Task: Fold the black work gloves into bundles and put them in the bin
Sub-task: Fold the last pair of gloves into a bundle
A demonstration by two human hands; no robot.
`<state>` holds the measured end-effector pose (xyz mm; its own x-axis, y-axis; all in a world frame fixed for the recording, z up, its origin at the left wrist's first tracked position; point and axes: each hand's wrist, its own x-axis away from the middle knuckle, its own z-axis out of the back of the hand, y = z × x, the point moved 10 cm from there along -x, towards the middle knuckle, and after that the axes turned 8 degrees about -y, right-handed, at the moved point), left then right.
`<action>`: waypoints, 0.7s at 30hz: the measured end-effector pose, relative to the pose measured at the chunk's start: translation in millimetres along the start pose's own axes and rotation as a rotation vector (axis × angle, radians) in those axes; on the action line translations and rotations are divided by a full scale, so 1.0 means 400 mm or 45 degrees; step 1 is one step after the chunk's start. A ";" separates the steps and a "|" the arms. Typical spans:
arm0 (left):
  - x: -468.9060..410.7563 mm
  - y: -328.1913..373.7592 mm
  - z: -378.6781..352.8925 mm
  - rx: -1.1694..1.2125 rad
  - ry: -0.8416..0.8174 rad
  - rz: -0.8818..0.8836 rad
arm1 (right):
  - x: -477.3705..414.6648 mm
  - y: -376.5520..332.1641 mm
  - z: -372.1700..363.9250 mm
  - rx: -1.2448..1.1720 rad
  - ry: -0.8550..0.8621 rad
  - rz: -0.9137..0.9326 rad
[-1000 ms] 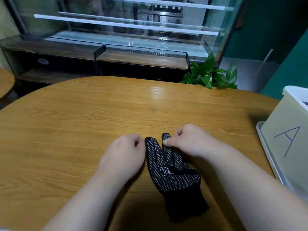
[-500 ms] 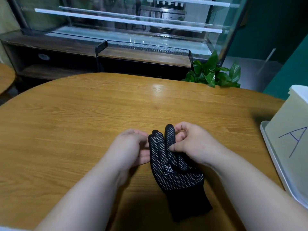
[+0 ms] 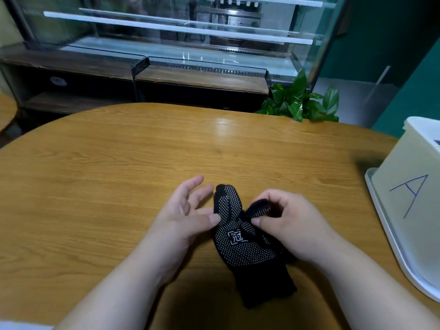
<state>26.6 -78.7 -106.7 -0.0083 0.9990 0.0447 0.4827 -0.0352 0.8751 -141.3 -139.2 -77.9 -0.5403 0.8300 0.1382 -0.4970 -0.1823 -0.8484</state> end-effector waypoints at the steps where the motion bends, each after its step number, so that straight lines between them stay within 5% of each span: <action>1: 0.001 -0.001 -0.008 0.027 -0.051 -0.015 | 0.005 0.003 -0.001 0.030 0.008 0.017; 10: 0.024 -0.008 -0.055 -0.364 -0.391 0.015 | 0.065 -0.008 -0.015 0.337 0.039 0.342; 21: 0.029 0.008 -0.062 -0.869 -0.418 -0.094 | 0.102 -0.022 -0.054 0.812 0.016 0.469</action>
<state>6.5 -67.8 -91.2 0.2931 0.9529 -0.0780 -0.1582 0.1288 0.9790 -144.5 -92.5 -75.9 -0.7426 0.6611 -0.1075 -0.5853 -0.7185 -0.3758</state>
